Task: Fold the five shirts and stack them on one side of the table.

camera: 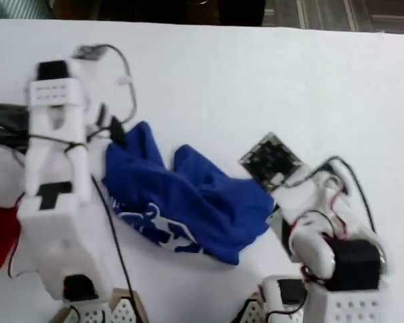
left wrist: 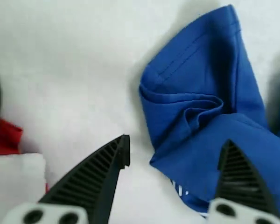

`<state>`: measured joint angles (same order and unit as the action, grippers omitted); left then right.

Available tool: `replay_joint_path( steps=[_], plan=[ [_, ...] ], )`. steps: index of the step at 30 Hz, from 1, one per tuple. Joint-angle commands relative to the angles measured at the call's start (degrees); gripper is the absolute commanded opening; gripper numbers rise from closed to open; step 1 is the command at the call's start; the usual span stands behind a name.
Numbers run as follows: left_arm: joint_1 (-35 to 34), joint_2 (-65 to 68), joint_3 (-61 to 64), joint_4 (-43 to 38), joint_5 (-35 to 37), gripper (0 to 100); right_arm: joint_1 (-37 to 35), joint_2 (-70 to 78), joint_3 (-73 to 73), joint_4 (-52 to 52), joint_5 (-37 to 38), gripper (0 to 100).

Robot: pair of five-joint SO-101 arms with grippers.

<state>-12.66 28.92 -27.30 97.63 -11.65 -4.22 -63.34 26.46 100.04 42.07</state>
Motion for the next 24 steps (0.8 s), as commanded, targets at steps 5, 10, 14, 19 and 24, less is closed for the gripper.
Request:
replay_joint_path(
  steps=[5, 10, 14, 19, 24],
  plan=[
    [5.1, 10.1, -7.8, -3.9, 1.1, 32, 8.1, -3.6, 0.4, 0.9, 0.5, 47.2],
    [4.0, 19.9, -16.1, -2.5, 1.1, 31, 8.0, -5.4, 2.5, 0.9, 0.8, 47.2],
    [3.8, 26.8, -24.4, 2.8, 0.7, 30, 7.9, -5.8, 2.5, 0.9, 0.8, 47.2],
    [3.2, 31.2, -31.2, 4.6, -1.0, 1, 7.9, -5.6, 2.5, 0.8, 0.8, 47.2],
    [3.0, 30.3, -37.3, 4.7, 2.6, 3, 7.9, -5.2, 3.6, 0.4, 0.4, 47.2]
  ],
)
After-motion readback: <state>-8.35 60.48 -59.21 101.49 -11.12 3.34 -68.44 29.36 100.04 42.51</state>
